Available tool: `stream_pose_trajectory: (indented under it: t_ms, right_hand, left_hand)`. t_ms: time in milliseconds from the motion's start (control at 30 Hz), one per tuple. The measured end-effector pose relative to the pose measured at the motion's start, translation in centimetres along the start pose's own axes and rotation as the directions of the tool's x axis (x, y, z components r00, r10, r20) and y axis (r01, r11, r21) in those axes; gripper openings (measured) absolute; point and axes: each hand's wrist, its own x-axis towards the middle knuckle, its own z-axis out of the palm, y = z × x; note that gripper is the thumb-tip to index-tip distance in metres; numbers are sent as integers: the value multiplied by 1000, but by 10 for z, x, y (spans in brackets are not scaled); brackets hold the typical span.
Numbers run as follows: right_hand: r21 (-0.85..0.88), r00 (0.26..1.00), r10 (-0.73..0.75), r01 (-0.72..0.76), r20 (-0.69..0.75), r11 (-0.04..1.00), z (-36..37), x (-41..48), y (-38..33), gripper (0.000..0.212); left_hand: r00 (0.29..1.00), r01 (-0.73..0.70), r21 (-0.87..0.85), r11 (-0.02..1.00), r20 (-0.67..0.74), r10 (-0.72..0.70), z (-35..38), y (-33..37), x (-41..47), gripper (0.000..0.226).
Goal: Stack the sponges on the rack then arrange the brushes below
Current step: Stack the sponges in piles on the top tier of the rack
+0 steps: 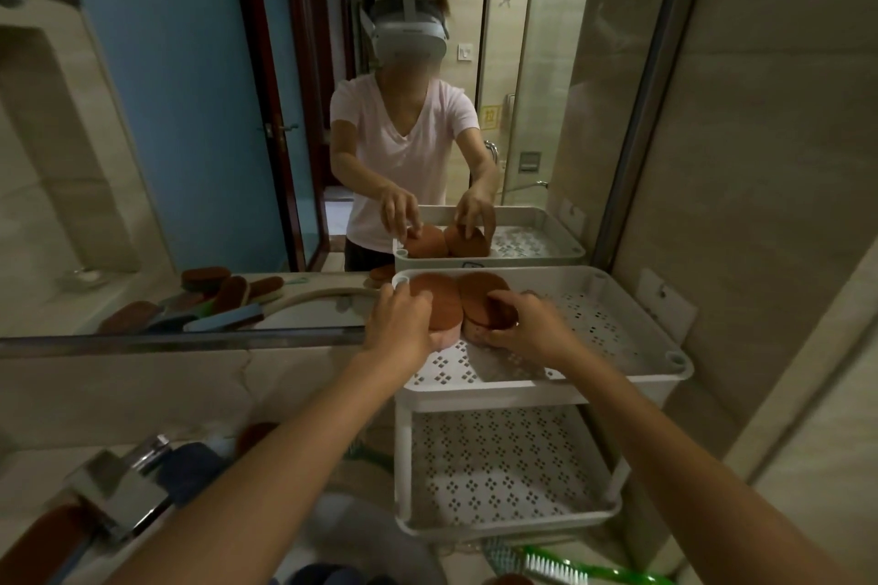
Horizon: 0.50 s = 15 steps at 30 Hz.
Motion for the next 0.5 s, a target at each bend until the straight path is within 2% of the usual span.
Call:
stream_pose_trajectory:
  t_ms: [300,500]
  right_hand:
    - [23,999,8,-9,42,1000,3,4,6,65]
    - [28,997,31,-33,68,999,3,2,5,69]
  left_hand:
    - [998,20,-52,998,-62,-23,5,1,0,50]
    - [997,35,-108,993,-60,-42,5,2,-2,56]
